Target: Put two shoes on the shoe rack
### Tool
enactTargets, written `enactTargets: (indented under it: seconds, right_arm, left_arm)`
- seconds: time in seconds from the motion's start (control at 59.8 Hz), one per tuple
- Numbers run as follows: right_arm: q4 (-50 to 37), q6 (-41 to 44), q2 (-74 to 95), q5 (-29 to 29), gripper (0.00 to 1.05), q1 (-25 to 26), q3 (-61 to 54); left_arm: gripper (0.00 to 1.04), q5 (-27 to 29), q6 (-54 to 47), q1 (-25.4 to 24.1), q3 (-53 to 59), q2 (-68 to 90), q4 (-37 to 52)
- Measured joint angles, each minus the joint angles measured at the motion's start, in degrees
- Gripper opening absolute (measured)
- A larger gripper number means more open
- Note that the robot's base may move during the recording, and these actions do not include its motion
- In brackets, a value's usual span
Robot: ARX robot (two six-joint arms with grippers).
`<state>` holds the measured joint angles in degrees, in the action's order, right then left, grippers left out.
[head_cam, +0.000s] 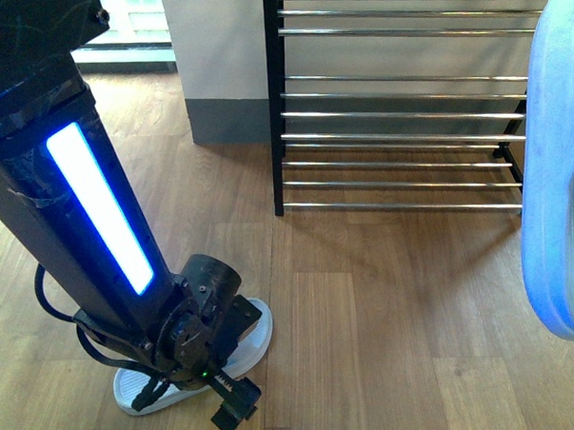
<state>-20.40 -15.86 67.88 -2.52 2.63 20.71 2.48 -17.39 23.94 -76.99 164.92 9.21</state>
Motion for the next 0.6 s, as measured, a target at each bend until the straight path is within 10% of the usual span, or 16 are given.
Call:
enactTargets:
  seconds: [0.167, 0.602]
  right_arm:
    - [0.0, 0.0, 0.0, 0.0, 0.01, 0.0, 0.0]
    - [0.0, 0.0, 0.0, 0.0, 0.01, 0.0, 0.0]
  left_arm:
    - [0.94, -1.1, 0.9, 0.7, -2.0, 1.4, -0.7]
    - [0.3, -2.1, 8.2, 2.0, -4.4, 3.3, 0.5]
